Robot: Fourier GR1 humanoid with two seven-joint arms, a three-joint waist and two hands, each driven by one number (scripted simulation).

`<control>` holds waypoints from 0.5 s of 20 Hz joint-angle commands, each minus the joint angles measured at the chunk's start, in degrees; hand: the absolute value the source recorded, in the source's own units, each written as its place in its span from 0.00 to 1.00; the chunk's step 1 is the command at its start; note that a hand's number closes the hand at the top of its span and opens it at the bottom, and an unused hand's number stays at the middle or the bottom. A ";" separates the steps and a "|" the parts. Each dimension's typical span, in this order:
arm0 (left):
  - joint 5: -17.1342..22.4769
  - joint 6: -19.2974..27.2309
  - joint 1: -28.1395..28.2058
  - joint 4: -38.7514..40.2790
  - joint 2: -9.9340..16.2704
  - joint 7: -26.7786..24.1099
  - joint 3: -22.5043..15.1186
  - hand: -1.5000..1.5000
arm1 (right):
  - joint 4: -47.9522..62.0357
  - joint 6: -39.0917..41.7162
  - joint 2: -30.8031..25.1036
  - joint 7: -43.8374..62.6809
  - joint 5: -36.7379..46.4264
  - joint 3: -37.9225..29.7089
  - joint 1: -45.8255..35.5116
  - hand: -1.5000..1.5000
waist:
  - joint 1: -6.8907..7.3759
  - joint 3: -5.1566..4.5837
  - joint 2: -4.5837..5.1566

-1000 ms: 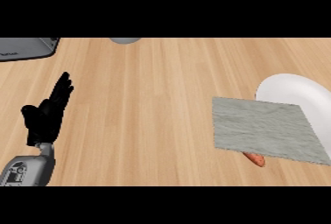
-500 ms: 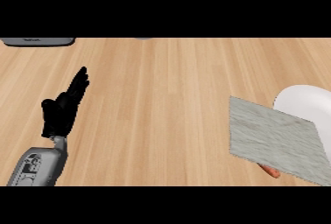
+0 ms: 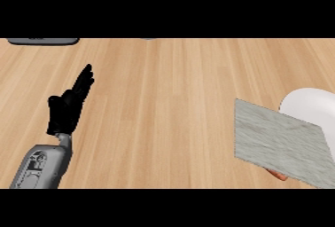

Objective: Pick the lemon from the placemat and place it in the plate

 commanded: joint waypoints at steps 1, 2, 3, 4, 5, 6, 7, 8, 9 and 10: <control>-0.43 0.84 -4.83 2.73 -0.59 1.79 1.38 0.50 | 4.94 0.61 3.77 3.88 3.39 2.83 -3.08 0.00 | -0.37 -0.02 0.01; 0.37 -0.93 -1.48 1.24 0.18 0.37 1.18 0.50 | 9.26 2.15 4.33 3.34 3.53 3.04 -5.57 0.00 | 0.27 0.00 0.08; -0.53 -0.12 0.34 1.91 -0.71 -1.97 0.57 0.50 | 7.16 0.40 8.51 4.39 2.95 3.68 -3.63 0.00 | -0.07 -0.02 -0.01; -1.71 0.71 1.97 -2.70 -1.38 1.13 -1.12 0.50 | 10.60 1.58 6.79 1.79 2.61 2.20 -4.03 0.00 | -0.02 0.01 -0.12; -0.02 -1.91 1.43 1.83 0.55 -2.78 1.46 0.50 | 6.91 1.93 9.48 5.19 2.92 3.74 -3.78 0.00 | -0.44 -0.05 -0.13; -2.66 1.65 -2.80 4.43 -2.63 -2.01 0.05 0.50 | 11.31 1.76 9.65 3.85 3.41 3.02 -7.40 0.00 | -0.43 -0.02 -0.01; -0.91 -0.77 1.61 -1.40 -0.97 -0.26 0.57 0.50 | 11.95 -1.52 10.37 -0.19 3.91 2.40 -3.44 0.00 | -0.39 -0.01 -0.15; -1.58 -0.05 1.98 -3.51 -1.72 1.31 -0.44 0.50 | 16.14 -0.62 10.84 -0.39 3.97 1.98 -7.15 0.00 | -0.06 0.01 -0.10; 0.26 -2.77 2.79 -0.51 0.97 -2.15 2.58 0.50 | 12.41 2.22 10.91 1.65 2.29 1.57 -6.55 0.00 | -0.39 -0.03 -0.16; 0.11 -1.98 -0.60 2.09 -0.06 -1.01 2.54 0.50 | 11.29 5.21 10.29 -1.34 0.11 0.87 -4.87 0.00 | -0.80 -0.04 -0.16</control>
